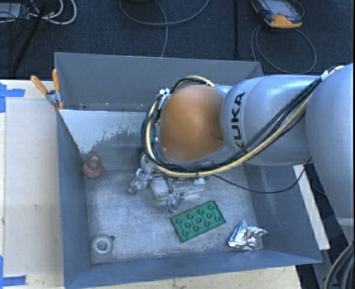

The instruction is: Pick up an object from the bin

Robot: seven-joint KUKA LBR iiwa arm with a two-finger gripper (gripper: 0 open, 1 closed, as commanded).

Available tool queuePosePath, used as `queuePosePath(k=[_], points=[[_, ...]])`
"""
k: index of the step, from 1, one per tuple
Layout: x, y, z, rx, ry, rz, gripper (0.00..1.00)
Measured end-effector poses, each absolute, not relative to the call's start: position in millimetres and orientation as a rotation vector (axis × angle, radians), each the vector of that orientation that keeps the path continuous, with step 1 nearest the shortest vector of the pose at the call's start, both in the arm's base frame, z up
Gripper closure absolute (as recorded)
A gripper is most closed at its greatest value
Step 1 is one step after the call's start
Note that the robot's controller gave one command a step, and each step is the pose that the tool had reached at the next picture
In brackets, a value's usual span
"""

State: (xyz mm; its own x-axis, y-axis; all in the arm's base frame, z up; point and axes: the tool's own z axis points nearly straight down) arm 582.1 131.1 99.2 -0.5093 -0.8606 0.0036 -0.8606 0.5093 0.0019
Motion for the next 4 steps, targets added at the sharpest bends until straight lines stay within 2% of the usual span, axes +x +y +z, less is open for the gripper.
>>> queuePosePath(k=[1, 2, 3, 4], points=[[517.9, 58, 108, 1.848, -2.535, -0.001, 0.00], [523.0, 49, 72, 1.792, -2.576, -0.004, 0.00], [524.0, 47, 74, 1.792, -2.574, 0.004, 1.00], [506.7, 37, 280, 1.874, -2.529, 0.005, 1.00]])
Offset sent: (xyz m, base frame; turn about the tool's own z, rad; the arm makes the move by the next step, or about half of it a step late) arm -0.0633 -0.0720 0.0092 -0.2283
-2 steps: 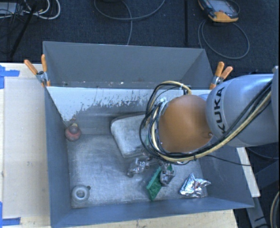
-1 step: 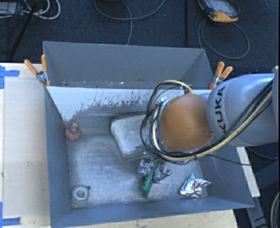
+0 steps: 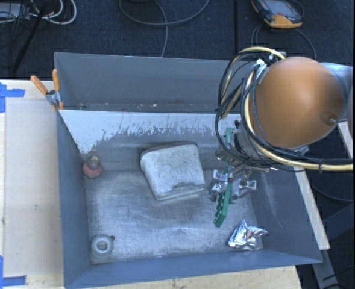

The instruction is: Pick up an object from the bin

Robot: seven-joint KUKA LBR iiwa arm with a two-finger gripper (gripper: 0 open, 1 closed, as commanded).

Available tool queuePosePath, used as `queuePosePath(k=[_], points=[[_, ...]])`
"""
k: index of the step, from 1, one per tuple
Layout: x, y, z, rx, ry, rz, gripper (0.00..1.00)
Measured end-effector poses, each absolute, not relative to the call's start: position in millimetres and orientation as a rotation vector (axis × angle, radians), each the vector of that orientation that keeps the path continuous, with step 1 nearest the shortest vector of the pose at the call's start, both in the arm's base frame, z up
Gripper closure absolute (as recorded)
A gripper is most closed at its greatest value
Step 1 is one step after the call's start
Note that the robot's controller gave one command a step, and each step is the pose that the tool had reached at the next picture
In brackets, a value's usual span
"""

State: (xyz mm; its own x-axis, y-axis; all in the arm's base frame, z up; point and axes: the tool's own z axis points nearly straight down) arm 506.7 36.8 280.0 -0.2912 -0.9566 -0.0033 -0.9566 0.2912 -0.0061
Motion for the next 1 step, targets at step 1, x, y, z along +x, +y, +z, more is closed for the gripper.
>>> queuePosePath(k=[1], points=[[486.5, 31.4, 259.7, -2.178, 2.267, 0.006, 1.00]])
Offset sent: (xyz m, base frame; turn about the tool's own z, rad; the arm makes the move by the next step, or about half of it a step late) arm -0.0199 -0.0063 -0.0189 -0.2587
